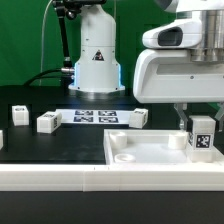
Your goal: Assemble one leg
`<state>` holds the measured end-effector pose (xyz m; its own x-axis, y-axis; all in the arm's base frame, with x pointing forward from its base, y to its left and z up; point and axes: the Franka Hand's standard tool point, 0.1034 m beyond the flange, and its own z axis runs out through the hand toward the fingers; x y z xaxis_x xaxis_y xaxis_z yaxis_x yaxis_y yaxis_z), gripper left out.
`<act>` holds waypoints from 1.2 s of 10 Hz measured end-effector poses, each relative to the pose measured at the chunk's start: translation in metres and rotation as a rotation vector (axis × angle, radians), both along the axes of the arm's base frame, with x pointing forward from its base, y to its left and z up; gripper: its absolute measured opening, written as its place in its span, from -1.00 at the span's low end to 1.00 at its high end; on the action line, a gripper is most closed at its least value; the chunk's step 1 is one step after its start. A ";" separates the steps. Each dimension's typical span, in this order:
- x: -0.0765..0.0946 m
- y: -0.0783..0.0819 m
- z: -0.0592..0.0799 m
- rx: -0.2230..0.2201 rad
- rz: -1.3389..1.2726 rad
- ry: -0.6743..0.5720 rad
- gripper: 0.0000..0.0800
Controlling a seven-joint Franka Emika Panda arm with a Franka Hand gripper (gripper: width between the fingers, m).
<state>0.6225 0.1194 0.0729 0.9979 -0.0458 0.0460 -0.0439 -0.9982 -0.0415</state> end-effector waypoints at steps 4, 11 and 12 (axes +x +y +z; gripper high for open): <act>-0.001 -0.002 0.000 0.017 -0.255 -0.005 -0.28; -0.001 -0.006 -0.001 0.017 -0.374 -0.001 0.49; -0.001 -0.006 -0.001 0.017 -0.374 -0.001 0.60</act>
Offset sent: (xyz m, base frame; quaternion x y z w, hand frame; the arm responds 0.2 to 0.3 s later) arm -0.0108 -0.0043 -0.0022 0.0425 0.0238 0.2788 0.9591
